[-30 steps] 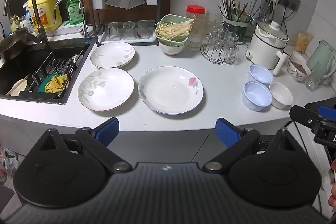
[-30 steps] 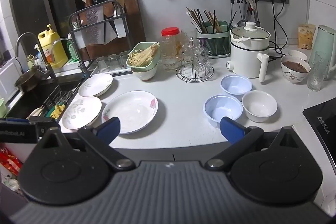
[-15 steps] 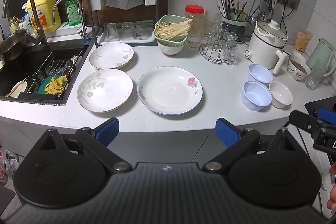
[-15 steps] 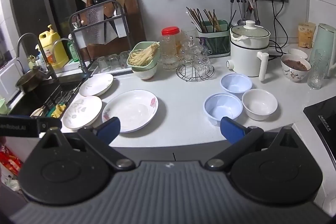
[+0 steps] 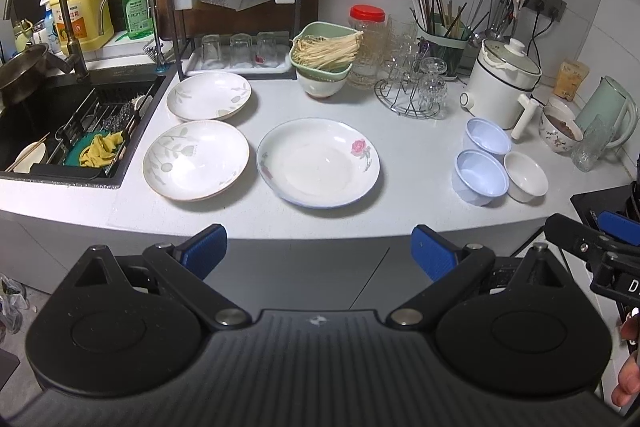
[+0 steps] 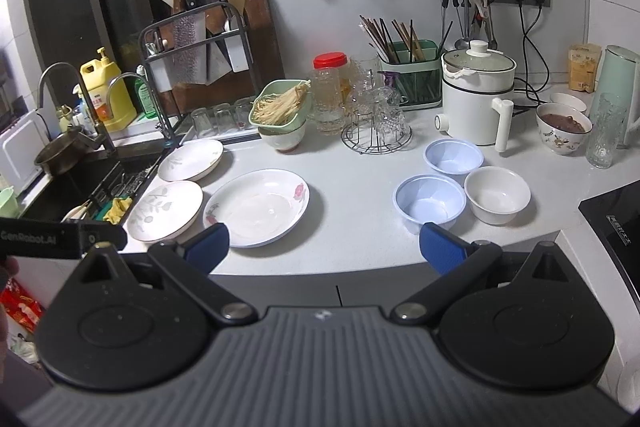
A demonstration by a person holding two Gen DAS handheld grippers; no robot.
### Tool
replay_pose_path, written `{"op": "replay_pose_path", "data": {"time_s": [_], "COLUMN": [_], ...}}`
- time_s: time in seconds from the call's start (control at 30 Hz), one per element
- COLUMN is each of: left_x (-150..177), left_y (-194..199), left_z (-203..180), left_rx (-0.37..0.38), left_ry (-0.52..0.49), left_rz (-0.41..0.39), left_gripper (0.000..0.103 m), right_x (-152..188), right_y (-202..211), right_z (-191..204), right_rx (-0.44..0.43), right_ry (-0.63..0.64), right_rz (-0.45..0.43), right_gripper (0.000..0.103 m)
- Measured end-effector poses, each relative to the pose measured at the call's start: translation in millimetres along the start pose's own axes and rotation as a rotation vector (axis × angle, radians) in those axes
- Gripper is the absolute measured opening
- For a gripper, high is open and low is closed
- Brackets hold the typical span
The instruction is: Organize plates and bowls
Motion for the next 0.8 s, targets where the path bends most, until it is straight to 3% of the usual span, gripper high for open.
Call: {"op": "replay_pose_path", "data": {"time_s": [0.8], "left_x": [7], "left_y": [3], "left_z": [10], "left_rx": [-0.003], "left_ry": [-0.027], "left_rz": [0.021], "left_gripper": [0.100], "right_x": [14], "right_y": [-5], "right_z": [5], "right_rx": [0.008], "right_ry": [-0.027], "right_rz": [0.019], "right_gripper": [0.103]}}
Point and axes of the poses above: each gripper's, at about its wrist camera, not at the fingertips, and y roughly against the way its jaws point, z to its left, x to its underside, the point moved 6 cm from there along -y, roughly the way its jaws point, and after that the axes turned 14 degrees about z, right-handed, at the moved point
